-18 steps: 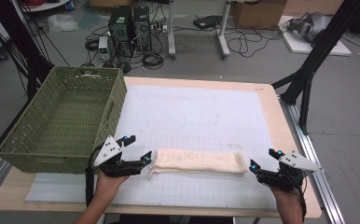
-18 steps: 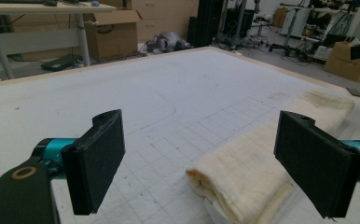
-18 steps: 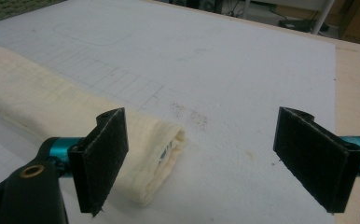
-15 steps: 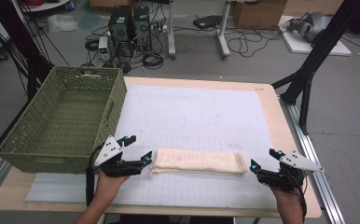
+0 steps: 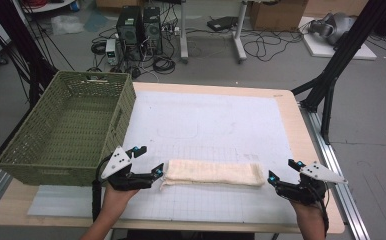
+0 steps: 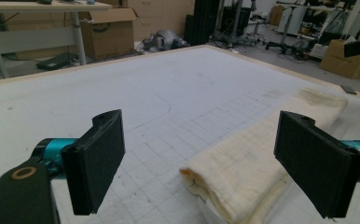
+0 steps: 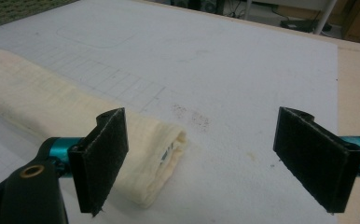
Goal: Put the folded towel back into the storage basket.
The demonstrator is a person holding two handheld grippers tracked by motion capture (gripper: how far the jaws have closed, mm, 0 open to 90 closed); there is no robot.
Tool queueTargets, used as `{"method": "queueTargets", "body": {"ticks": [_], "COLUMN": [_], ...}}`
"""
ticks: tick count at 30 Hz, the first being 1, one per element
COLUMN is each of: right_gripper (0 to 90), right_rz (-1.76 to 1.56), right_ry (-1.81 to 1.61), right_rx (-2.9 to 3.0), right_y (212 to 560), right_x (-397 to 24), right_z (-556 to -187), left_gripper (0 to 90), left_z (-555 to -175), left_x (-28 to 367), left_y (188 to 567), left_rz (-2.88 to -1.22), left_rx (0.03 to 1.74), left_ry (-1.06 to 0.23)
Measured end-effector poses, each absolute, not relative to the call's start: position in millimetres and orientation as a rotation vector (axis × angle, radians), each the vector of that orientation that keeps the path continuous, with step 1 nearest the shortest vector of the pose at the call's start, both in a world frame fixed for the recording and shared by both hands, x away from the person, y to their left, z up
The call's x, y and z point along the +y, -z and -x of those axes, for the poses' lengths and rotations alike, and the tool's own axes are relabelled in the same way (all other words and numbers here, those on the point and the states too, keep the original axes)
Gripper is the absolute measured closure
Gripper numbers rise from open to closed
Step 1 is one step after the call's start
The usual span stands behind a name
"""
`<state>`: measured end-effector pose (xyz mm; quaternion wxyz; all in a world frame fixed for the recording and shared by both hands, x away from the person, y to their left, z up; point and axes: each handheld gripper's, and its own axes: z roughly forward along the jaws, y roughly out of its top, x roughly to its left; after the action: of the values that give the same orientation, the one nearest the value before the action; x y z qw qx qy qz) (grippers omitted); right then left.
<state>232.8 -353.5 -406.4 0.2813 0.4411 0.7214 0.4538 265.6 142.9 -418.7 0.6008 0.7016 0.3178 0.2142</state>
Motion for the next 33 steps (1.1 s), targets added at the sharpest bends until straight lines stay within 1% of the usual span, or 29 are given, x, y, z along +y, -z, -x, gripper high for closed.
{"method": "queueTargets", "body": {"ticks": [7, 17, 25, 30, 33], "right_gripper": [16.4, 16.5, 16.5, 16.4, 16.4], "right_rz": [-1.173, -1.185, -1.181, -1.186, -1.179], "right_ry": [-1.214, -1.208, -1.199, -1.196, -1.194], "right_rx": [1.925, 1.927, 1.93, 1.928, 1.928], "right_y": [405.3, 406.4, 406.8, 407.1, 406.4], "right_x": [-352.6, -354.1, -353.2, -353.3, -352.6], "right_z": [-230.5, -231.1, -231.5, -231.8, -231.7], "left_gripper": [16.4, 16.5, 17.2, 18.1, 18.2], "left_z": [-262.3, -267.0, -269.9, -282.1, -288.9], "left_x": [137.4, 139.2, 136.2, 127.6, 123.2], "left_y": [409.5, 403.1, 400.3, 396.7, 394.0], "left_rz": [-1.623, -1.615, -1.677, -1.755, -1.76], "left_rx": [0.703, 0.722, 0.739, 0.757, 0.769], "left_ry": [-0.478, -0.428, -0.391, -0.359, -0.351]}}
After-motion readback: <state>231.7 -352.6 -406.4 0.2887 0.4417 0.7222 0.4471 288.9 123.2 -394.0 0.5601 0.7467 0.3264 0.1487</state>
